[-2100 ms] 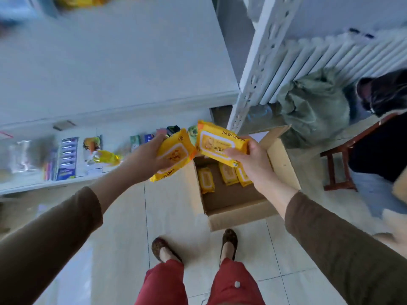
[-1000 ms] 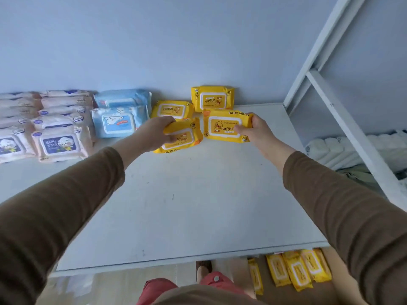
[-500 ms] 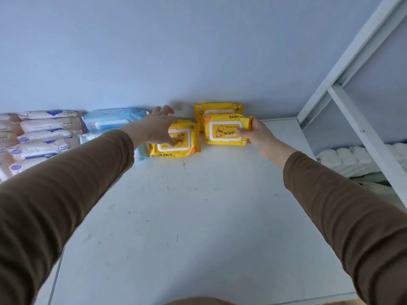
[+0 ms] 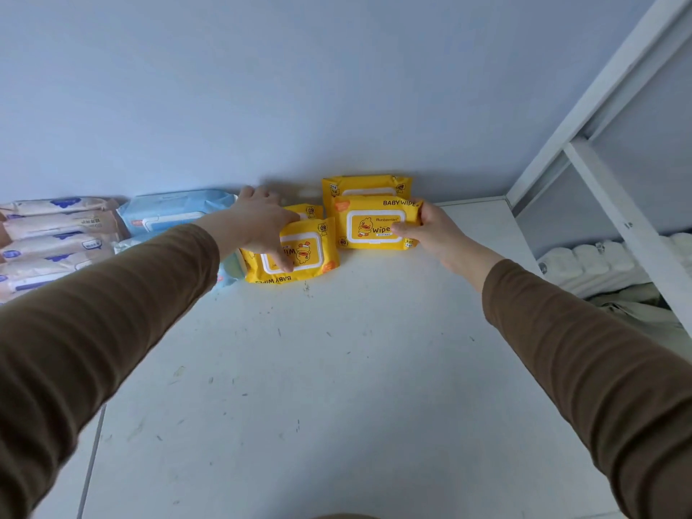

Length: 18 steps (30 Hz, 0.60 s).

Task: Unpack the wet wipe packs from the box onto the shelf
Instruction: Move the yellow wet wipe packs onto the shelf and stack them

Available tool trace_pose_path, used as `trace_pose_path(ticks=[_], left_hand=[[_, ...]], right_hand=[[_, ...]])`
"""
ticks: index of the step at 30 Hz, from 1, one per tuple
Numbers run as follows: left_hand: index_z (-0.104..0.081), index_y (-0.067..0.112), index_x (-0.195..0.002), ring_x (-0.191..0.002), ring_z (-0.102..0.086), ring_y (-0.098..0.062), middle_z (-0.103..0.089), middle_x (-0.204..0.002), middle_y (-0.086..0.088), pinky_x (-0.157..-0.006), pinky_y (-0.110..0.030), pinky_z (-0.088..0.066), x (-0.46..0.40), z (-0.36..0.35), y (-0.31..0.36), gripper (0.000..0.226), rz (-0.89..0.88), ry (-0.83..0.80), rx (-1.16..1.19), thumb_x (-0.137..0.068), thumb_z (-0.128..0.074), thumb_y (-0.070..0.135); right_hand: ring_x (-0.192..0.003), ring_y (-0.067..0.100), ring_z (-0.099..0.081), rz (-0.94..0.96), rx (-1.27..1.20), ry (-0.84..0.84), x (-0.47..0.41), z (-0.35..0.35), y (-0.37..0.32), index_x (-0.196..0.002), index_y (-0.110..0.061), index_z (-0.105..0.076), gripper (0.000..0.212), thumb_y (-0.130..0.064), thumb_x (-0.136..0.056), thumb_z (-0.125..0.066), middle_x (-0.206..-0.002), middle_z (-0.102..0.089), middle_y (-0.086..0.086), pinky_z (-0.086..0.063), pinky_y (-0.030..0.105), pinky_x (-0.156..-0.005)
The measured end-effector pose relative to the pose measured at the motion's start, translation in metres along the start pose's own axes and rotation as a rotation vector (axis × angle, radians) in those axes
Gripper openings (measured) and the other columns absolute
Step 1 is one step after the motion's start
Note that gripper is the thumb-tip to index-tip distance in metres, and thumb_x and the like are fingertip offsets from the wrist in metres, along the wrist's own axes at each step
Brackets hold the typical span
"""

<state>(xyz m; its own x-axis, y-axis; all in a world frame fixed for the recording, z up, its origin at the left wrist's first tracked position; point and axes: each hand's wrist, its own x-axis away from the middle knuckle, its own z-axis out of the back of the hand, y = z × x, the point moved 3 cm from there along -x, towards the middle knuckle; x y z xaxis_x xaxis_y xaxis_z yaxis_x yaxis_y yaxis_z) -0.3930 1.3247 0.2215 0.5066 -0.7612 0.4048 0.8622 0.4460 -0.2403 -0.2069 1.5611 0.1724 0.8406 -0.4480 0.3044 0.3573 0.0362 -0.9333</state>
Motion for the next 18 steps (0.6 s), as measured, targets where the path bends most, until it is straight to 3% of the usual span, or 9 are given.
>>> trace_pose_path(ticks=[3,5,7,10,14,16,18], left_hand=[[-0.044,0.046,-0.137,-0.113,-0.044,-0.031,-0.05,-0.118,-0.003,-0.101,-0.045,-0.032,0.01,0.0,0.006,0.097,0.011,0.274,-0.084,-0.051,-0.071,0.08],[-0.055,0.034,-0.125,-0.106,-0.047,-0.031,-0.05,-0.111,-0.005,-0.099,-0.045,-0.035,0.016,0.0,0.01,0.076,0.047,0.48,-0.079,-0.058,-0.08,0.061],[-0.057,0.022,-0.116,-0.105,-0.047,-0.033,-0.05,-0.113,-0.008,-0.097,-0.045,-0.036,0.018,-0.004,0.015,0.064,0.097,0.573,-0.036,-0.062,-0.081,0.047],[-0.053,0.019,-0.117,-0.111,-0.045,-0.034,-0.049,-0.12,-0.009,-0.099,-0.047,-0.035,0.018,-0.011,0.021,0.068,0.146,0.58,0.116,-0.065,-0.077,0.055],[-0.05,0.024,-0.128,-0.131,-0.037,-0.034,-0.043,-0.141,-0.009,-0.109,-0.052,-0.027,0.018,-0.014,0.017,0.065,0.126,0.539,0.277,-0.08,-0.057,0.068],[-0.047,0.026,-0.13,-0.132,-0.036,-0.033,-0.043,-0.141,-0.008,-0.109,-0.052,-0.026,0.018,-0.014,0.012,0.066,0.164,0.465,0.273,-0.081,-0.052,0.07],[-0.047,0.028,-0.13,-0.13,-0.036,-0.033,-0.044,-0.137,-0.009,-0.109,-0.051,-0.026,0.015,-0.01,0.008,0.071,0.215,0.389,0.306,-0.078,-0.05,0.075]], right_hand=[[-0.094,0.004,-0.069,0.013,0.009,0.016,-0.002,0.002,-0.001,-0.128,-0.012,-0.056,0.047,-0.007,-0.085,-0.075,-0.113,-0.07,-0.002,-0.054,0.013,-0.071],[-0.091,0.001,-0.067,0.03,0.015,0.04,-0.004,0.0,-0.003,-0.122,-0.017,-0.055,0.043,-0.008,-0.085,-0.075,-0.109,-0.069,-0.005,-0.053,0.011,-0.069],[-0.091,0.002,-0.066,0.06,0.027,0.07,-0.007,-0.002,-0.005,-0.118,-0.02,-0.055,0.041,-0.01,-0.085,-0.076,-0.106,-0.068,-0.008,-0.051,0.009,-0.067],[-0.1,0.014,-0.067,0.077,0.05,0.095,-0.006,-0.005,0.0,-0.122,-0.015,-0.054,0.047,-0.014,-0.082,-0.08,-0.112,-0.068,-0.001,-0.055,0.021,-0.078],[-0.107,0.023,-0.065,0.1,0.169,0.182,-0.002,-0.007,0.006,-0.114,-0.011,-0.061,0.048,-0.031,-0.077,-0.084,-0.116,-0.066,0.009,-0.055,0.04,-0.09],[-0.109,0.029,-0.063,0.109,0.188,0.226,-0.006,-0.008,0.006,-0.107,-0.003,-0.063,0.048,-0.031,-0.075,-0.086,-0.118,-0.062,0.019,-0.055,0.043,-0.09],[-0.106,0.025,-0.065,0.08,0.094,0.212,-0.008,-0.009,0.005,-0.105,-0.008,-0.063,0.042,-0.025,-0.075,-0.086,-0.116,-0.064,0.014,-0.058,0.038,-0.083]])
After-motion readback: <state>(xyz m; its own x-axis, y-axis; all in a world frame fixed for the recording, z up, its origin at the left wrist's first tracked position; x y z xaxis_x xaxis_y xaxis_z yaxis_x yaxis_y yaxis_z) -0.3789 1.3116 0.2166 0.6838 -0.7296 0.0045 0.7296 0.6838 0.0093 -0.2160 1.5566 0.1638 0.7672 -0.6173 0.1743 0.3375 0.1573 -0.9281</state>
